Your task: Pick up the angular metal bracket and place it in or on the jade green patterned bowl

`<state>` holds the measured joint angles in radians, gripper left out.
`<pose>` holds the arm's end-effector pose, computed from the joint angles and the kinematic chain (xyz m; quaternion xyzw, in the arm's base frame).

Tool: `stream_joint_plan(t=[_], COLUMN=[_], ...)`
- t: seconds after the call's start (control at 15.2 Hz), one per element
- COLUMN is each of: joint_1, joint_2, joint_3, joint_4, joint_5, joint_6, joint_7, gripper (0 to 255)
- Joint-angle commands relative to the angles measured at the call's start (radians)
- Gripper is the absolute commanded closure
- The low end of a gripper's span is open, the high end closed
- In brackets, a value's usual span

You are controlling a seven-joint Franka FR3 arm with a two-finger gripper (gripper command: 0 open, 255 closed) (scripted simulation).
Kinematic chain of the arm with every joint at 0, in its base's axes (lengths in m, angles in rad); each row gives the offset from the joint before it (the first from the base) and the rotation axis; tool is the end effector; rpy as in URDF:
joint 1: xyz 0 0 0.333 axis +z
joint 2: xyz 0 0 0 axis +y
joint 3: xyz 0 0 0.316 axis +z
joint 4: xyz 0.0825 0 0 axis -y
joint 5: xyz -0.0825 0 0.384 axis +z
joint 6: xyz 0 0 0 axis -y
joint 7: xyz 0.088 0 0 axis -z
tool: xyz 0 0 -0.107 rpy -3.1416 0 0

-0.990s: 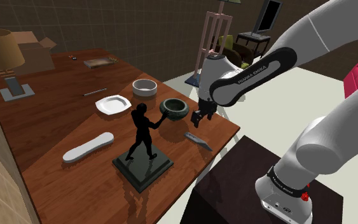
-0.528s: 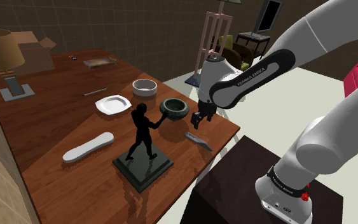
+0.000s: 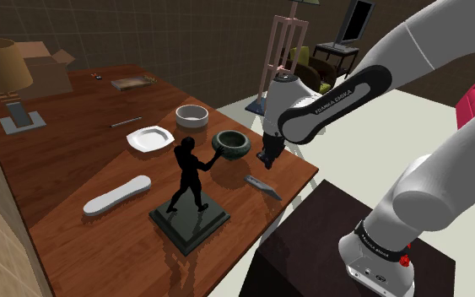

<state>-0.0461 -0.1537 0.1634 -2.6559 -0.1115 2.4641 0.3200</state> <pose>0.4096 0.0465 0.2879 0.9970 -0.0583 -0.0100 0.0498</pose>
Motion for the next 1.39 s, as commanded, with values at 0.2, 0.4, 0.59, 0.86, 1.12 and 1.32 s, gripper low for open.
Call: stream_joint_plan(t=[0.2,0.4,0.59,0.86,1.12,1.32], joint_1=[0.000,0.011,0.019,0.018,0.020,0.020], joint_2=[0.000,0.078,0.150,0.220,0.284,0.284], joint_3=[0.000,-0.032,-0.044,-0.043,-0.047,-0.047], joint_4=[0.000,-0.053,-0.078,-0.076,-0.071,-0.071], joint_5=[0.000,0.085,0.183,0.172,0.158,0.158], joint_6=[0.000,0.150,0.252,0.320,0.380,0.380], joint_7=[0.000,-0.138,-0.268,-0.260,-0.251,-0.251], gripper=[0,0,0,0,0,0])
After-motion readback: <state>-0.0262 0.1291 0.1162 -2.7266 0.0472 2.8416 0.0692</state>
